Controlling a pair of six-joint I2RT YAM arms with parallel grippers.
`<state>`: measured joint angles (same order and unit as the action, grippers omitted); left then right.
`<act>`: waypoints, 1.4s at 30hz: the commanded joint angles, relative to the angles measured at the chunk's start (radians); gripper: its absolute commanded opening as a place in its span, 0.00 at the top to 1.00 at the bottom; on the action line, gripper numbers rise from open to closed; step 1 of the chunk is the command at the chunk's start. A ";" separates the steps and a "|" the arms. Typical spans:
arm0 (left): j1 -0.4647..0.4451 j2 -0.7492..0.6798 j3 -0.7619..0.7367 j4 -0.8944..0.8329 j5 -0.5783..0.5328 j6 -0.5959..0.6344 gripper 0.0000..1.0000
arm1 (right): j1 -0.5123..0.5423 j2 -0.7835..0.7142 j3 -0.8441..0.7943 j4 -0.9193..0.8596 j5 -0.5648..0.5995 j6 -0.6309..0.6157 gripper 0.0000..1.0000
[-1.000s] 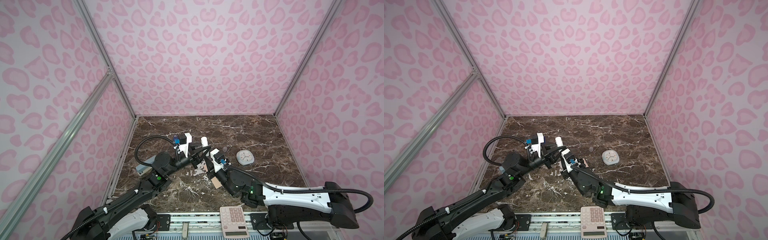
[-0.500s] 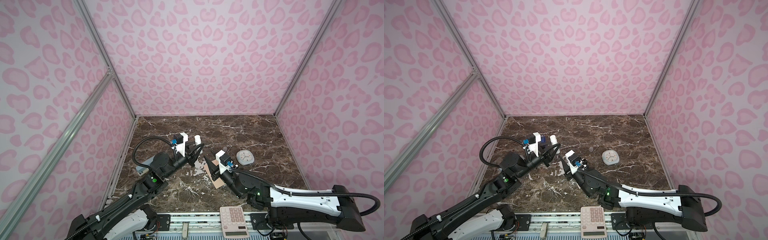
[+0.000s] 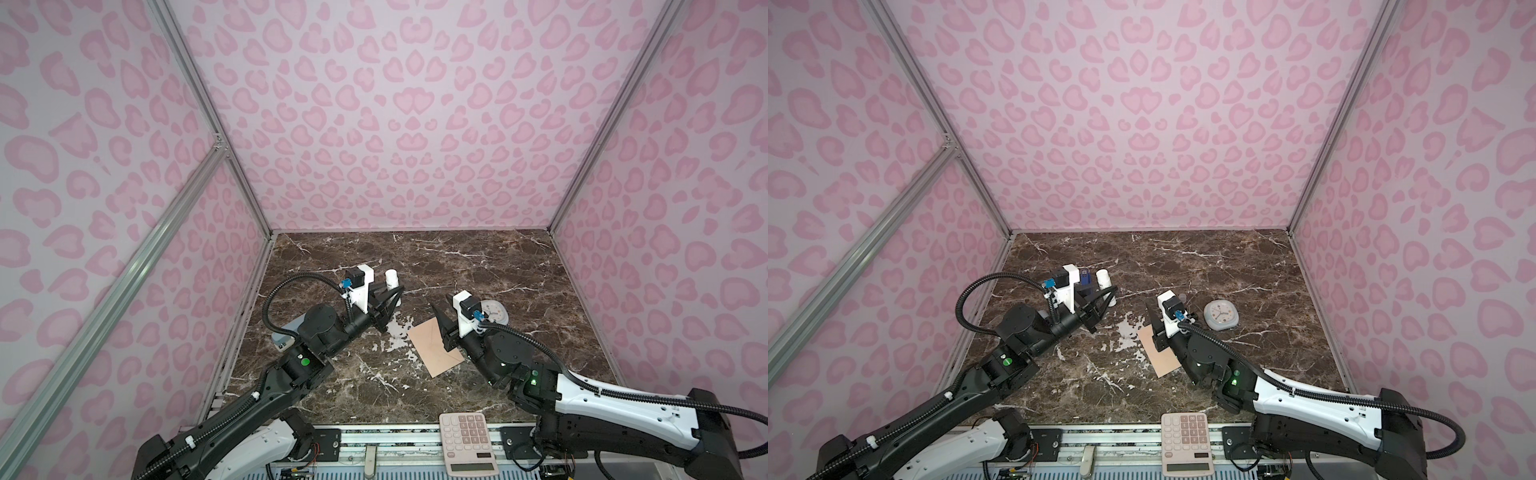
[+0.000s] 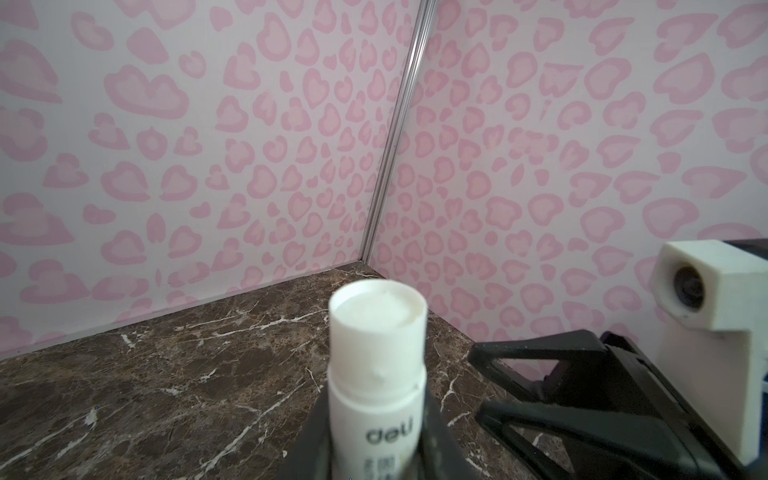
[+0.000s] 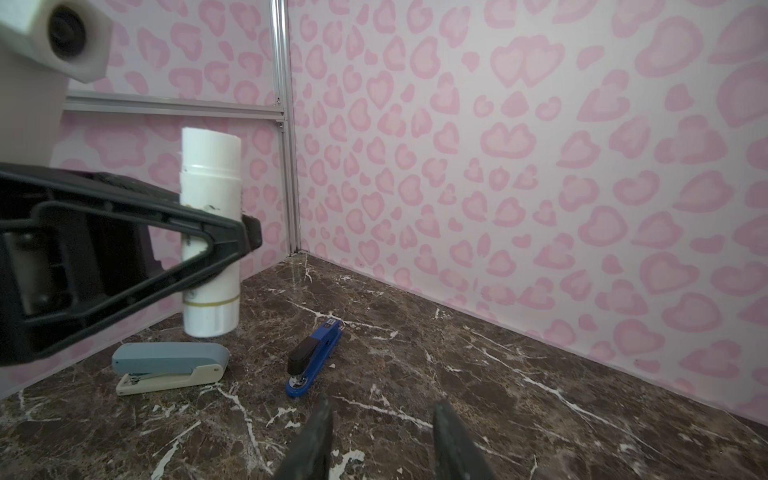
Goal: Place the letter into the envelope and seal it
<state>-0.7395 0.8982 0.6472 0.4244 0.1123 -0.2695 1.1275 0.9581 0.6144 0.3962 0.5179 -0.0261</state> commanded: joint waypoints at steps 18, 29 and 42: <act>-0.003 -0.015 -0.016 -0.143 -0.024 -0.040 0.96 | -0.234 0.170 0.124 -0.413 -0.101 0.346 0.54; 0.007 0.063 -0.109 -0.008 -0.055 0.086 0.96 | -0.432 0.504 0.465 -0.752 -0.205 0.497 0.54; 0.048 0.403 -0.046 0.203 0.059 0.141 0.96 | -0.559 0.845 0.836 -1.135 -0.306 0.563 0.51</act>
<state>-0.6930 1.2770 0.5892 0.5297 0.1509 -0.1520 0.5816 1.7699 1.4269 -0.6399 0.2405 0.5167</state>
